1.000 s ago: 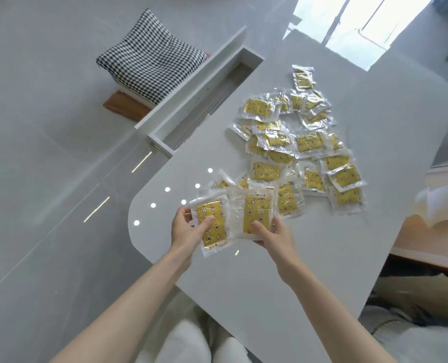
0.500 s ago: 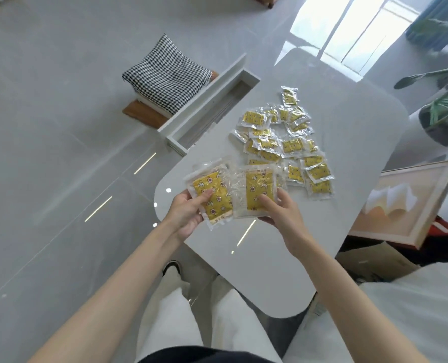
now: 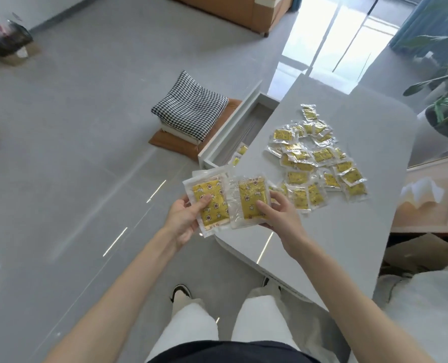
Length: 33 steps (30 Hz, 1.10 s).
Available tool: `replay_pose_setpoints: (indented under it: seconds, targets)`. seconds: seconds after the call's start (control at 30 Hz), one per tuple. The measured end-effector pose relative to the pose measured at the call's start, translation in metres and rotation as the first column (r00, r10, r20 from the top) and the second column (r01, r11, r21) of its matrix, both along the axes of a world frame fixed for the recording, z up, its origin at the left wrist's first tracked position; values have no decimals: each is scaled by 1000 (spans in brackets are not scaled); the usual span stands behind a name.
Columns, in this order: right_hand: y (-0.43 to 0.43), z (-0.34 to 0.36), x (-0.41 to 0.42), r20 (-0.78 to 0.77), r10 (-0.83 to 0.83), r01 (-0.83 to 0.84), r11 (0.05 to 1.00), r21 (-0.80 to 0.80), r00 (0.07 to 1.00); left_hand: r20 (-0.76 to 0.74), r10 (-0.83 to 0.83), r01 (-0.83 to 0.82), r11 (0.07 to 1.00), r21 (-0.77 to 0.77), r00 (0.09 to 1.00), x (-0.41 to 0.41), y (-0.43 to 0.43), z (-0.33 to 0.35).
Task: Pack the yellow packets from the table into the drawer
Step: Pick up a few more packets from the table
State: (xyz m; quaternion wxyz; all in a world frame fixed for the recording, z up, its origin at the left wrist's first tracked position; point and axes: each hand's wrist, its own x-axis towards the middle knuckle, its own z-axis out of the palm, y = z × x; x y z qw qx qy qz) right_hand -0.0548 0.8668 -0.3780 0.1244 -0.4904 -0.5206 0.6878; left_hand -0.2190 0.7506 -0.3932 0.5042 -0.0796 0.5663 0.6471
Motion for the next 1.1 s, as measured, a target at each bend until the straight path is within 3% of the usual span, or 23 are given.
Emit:
replay_pose_setpoints:
  seconds: [0.2,0.43,0.83,1.1]
  targets:
    - [-65,10,-72,-25,-64,63,997,-35,998,-178,-115,100,991,-91,977,-76,-59,18]
    - [-77,16,-130,-41,-139,133,982,-135,989,-249,-197,172,978,-119,948,-144,-62,27]
    - [21,-17,-258,-68,-233,219,962,-164,970,-369,-407,352,912,-210,836,-280,63,1]
    - [115,-11,-351,30,-201,199,979,52,979,-407,-533,472,846,-248,742,-388,168,4]
